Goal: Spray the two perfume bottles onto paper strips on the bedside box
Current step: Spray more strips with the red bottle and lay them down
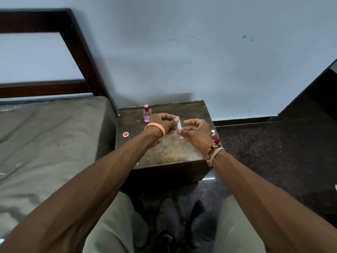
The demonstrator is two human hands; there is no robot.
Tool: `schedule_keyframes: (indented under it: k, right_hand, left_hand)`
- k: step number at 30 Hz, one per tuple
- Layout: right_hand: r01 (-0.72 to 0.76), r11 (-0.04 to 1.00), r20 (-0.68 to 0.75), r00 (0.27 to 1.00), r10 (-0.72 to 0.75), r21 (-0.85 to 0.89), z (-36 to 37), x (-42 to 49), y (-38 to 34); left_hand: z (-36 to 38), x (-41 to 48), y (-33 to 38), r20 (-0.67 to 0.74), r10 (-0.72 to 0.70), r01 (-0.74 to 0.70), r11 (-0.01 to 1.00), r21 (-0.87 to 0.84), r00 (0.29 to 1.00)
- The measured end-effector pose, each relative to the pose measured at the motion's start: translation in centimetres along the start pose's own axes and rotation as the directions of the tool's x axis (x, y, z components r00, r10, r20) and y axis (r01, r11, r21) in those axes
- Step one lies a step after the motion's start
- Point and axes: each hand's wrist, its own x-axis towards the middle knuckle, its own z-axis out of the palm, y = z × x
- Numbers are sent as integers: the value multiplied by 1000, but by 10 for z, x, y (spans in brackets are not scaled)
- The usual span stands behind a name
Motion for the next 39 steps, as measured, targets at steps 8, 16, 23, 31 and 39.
schedule_keyframes:
  k: [8, 16, 23, 31, 39]
  right_hand:
    - [-46, 985, 43, 998, 40, 164, -10, -24, -12]
    - [-45, 973, 64, 997, 31, 226, -23, -35, -11]
    - [-99, 926, 147, 988, 48, 364, -35, -38, -7]
    - [-208, 836, 287, 956, 63, 507, -46, -40, 1]
    - [-222, 840, 317, 946, 64, 494, -41, -42, 0]
  left_hand:
    - [14, -23, 22, -33, -31, 30, 998, -49, 999]
    - [18, -36, 31, -21, -1, 1, 1000, 5, 1000]
    - [21, -39, 42, 49, -156, 161, 979, -126, 987]
    - [18, -41, 44, 163, -208, 233, 960, -157, 964]
    - [9, -40, 43, 159, -187, 213, 963, -163, 969]
